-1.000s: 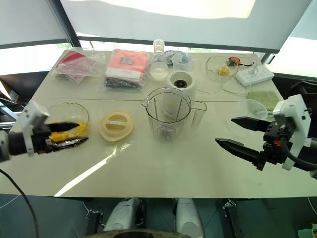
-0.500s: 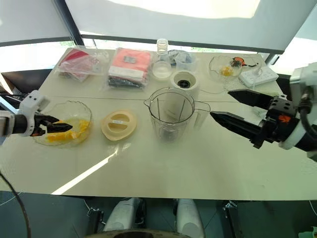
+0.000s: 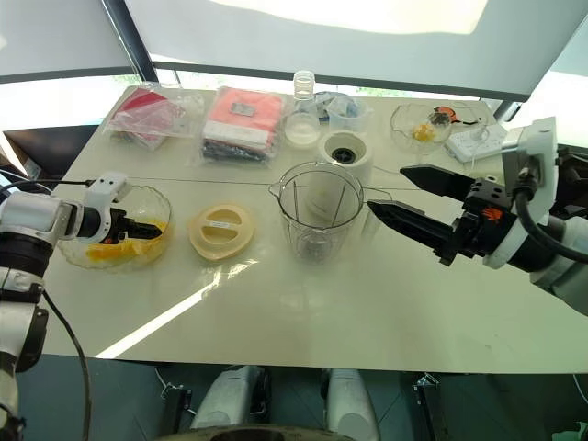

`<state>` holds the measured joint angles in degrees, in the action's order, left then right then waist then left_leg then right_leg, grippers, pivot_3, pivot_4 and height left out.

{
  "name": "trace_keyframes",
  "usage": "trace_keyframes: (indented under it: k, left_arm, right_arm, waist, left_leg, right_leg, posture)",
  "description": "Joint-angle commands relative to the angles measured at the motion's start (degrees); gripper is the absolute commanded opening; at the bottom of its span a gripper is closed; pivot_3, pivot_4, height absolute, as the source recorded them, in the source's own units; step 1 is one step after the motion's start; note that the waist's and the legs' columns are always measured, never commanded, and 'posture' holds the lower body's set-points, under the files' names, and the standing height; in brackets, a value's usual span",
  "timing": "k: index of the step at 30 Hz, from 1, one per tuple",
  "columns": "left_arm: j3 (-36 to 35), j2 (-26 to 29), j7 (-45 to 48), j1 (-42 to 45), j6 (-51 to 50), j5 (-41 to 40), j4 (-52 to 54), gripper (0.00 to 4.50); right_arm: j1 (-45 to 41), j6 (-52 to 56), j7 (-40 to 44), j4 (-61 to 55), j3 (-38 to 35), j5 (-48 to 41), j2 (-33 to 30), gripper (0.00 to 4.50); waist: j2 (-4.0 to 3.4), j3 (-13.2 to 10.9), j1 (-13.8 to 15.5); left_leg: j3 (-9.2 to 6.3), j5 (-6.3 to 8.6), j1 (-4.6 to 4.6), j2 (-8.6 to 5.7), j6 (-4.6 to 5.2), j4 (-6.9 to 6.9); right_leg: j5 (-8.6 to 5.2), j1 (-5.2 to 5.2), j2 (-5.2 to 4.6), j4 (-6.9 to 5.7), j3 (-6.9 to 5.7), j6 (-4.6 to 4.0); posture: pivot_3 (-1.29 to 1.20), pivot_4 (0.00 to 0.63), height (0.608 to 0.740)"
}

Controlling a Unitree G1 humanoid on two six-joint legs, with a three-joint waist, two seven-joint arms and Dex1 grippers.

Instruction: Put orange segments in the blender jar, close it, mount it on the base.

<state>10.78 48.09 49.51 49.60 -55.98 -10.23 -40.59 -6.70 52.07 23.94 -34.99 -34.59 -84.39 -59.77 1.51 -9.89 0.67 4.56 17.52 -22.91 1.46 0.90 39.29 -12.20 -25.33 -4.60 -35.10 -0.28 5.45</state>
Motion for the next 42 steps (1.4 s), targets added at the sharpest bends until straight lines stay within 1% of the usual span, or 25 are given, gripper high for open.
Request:
trace_keyframes:
  k: [1,6,15,20,28,31,34,36,39,42]
  left_arm:
    - [0.02,-0.33,1.75,3.03,-0.69,1.58,-2.7,3.75]
    - [2.25,-1.4,3.49,4.01,0.66,4.43,-5.93,3.75]
    - [5.38,-5.34,5.91,6.28,3.15,9.25,-9.91,3.75]
    - [5.96,-8.23,7.43,6.99,5.09,11.11,-13.52,3.75]
    - [5.73,-9.71,9.72,6.65,8.74,13.68,-19.16,3.75]
    - [5.23,-9.72,9.88,6.72,10.17,14.36,-20.67,3.75]
    - [4.88,-9.46,10.38,6.69,10.98,15.03,-21.43,3.75]
    - [4.69,-9.36,11.06,6.58,11.17,15.5,-21.42,3.75]
    - [4.74,-9.28,12.21,6.41,10.84,15.95,-20.73,3.75]
    - [4.8,-9.48,12.89,6.16,10.56,16.42,-20.22,3.75]
  right_arm:
    - [-1.46,-1.48,0.24,0.14,0.11,0.93,-0.69,4.39]
    - [-1.39,-1.94,-0.47,-0.7,0.53,1.32,0.24,4.39]
    - [-0.58,-2.65,-2.66,-2.68,-0.34,-1.01,0.19,4.39]
    - [-0.78,-2.94,-4.05,-3.5,-0.5,-1.94,-0.28,4.39]
    - [-0.9,-2.85,-5.35,-4.38,-1.85,-3.88,-1.71,4.39]
    - [0.7,-0.48,-2.63,-5.12,-4.3,-6.1,-4.41,4.39]
    - [3.25,2.94,1.79,-5.12,-8.91,-8.97,-7.99,4.39]
    - [4.19,4.13,3.41,-4.88,-10.66,-10.57,-9.44,4.39]
    - [5.27,5.42,5.82,-5.94,-11.47,-11.48,-11.0,4.39]
    - [4.92,4.6,6.38,-5.86,-10.23,-10.24,-11.41,4.39]
  waist:
    - [0.0,0.0,0.0]
    - [0.0,0.0,-0.08]
    - [0.02,0.02,0.09]
    - [-0.01,0.05,0.38]
    - [-0.28,0.23,0.34]
    - [-0.38,0.29,0.31]
    - [-0.38,0.29,0.19]
    - [-0.39,0.3,0.12]
    - [-0.38,0.31,0.13]
    - [-0.39,0.31,0.15]
  left_leg:
    - [0.01,0.0,0.0,0.0,0.0,0.0]
    - [0.01,0.0,-0.01,-0.01,0.0,0.0]
    - [-0.02,0.0,-0.04,-0.01,0.0,0.03]
    - [-0.04,0.0,-0.04,-0.06,0.0,0.06]
    - [-0.07,0.02,-0.01,-0.13,0.04,0.32]
    - [-0.07,0.04,0.13,-0.17,0.07,0.36]
    - [-0.08,0.05,0.25,-0.18,0.1,0.36]
    - [-0.06,0.06,0.29,-0.18,0.11,0.36]
    - [-0.05,0.06,0.37,-0.18,0.11,0.36]
    - [-0.05,0.07,0.38,-0.19,0.11,0.35]
  right_leg:
    - [0.0,0.0,0.0,0.0,0.0,0.0]
    - [0.09,-0.01,0.0,0.0,0.0,0.15]
    - [0.01,0.0,-0.01,-0.01,-0.01,0.01]
    - [0.01,0.04,-0.06,-0.02,-0.01,0.02]
    - [0.0,0.23,-0.17,-0.02,0.0,0.0]
    - [0.0,0.38,-0.24,-0.02,0.0,-0.01]
    - [-0.01,0.48,-0.3,-0.02,-0.02,-0.01]
    - [-0.01,0.52,-0.34,-0.02,-0.02,-0.01]
    - [-0.01,0.58,-0.39,-0.01,-0.02,-0.01]
    - [-0.01,0.59,-0.43,0.0,-0.02,-0.02]
  posture:
    - [0.0,0.15,0.74]
    - [0.0,0.15,0.74]
    - [0.0,0.15,0.74]
    - [0.0,0.15,0.74]
    - [0.0,0.15,0.74]
    - [0.0,0.15,0.74]
    - [0.0,0.15,0.74]
    - [0.0,0.15,0.74]
    - [0.0,0.15,0.74]
    - [0.0,0.15,0.74]
